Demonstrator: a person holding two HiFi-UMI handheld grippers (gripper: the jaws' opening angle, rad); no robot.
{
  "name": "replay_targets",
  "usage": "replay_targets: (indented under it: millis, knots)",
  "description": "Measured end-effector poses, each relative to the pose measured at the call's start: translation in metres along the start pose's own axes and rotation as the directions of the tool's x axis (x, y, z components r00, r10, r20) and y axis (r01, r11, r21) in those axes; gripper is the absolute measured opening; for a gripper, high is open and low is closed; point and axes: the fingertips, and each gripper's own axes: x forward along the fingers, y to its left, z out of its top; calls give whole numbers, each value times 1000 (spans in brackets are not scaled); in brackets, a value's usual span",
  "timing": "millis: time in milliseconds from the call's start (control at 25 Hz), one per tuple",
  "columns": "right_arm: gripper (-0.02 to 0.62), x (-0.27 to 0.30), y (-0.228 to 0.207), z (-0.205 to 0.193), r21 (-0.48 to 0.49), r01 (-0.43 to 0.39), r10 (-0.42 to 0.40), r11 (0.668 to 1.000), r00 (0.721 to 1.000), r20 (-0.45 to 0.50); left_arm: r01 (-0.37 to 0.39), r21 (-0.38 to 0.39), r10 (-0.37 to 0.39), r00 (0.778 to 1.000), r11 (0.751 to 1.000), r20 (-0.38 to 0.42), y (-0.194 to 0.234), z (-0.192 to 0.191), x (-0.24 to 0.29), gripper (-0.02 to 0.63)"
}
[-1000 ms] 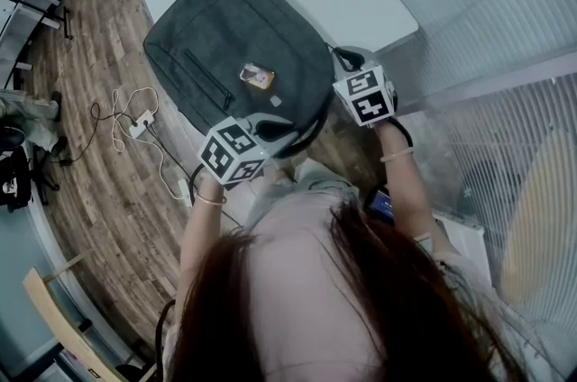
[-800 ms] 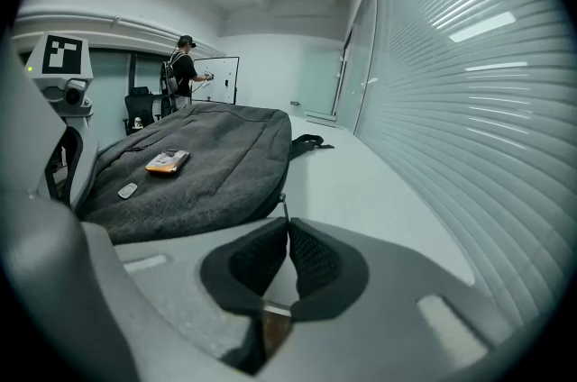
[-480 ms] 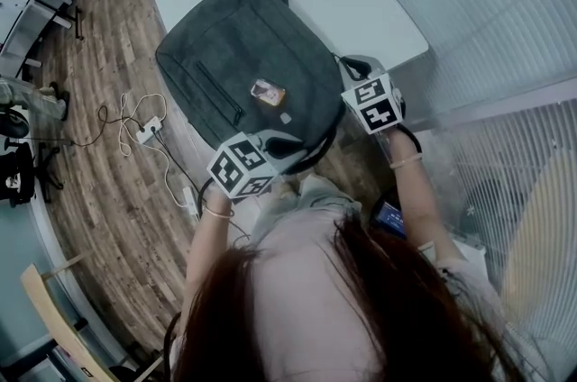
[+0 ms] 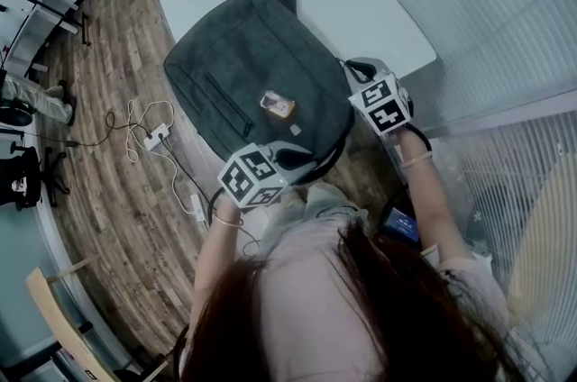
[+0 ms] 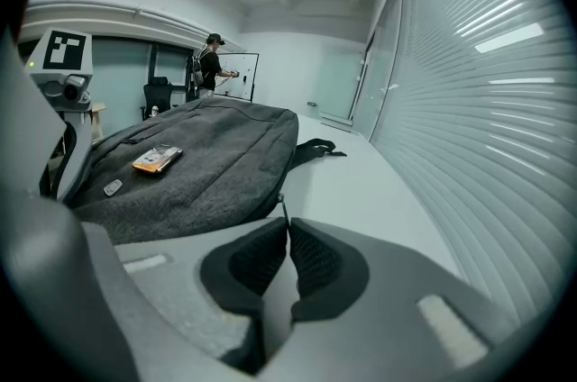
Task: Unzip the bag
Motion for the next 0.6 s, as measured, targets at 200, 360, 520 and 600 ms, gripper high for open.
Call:
replay_targets:
  millis: [200, 360, 520, 600]
  knots:
    - [17, 9, -3, 7, -33, -15, 15, 999, 1000, -1, 0, -1, 0, 1000, 1000, -1, 1, -1, 1, 35]
    - [17, 14, -5, 12, -39, -21, 21, 999, 1000, 0, 2, 2, -2, 1000, 1000, -1, 1, -1, 0, 35]
    - [17, 19, -7, 15, -44, -27, 27, 999, 1000, 1, 10, -1, -10, 1000, 1000, 0, 1, -1, 1, 34]
    - [18, 22, -9, 17, -54, -28, 28, 998, 1000, 1, 10, 0, -10, 1000, 1000, 0, 1, -2, 2, 34]
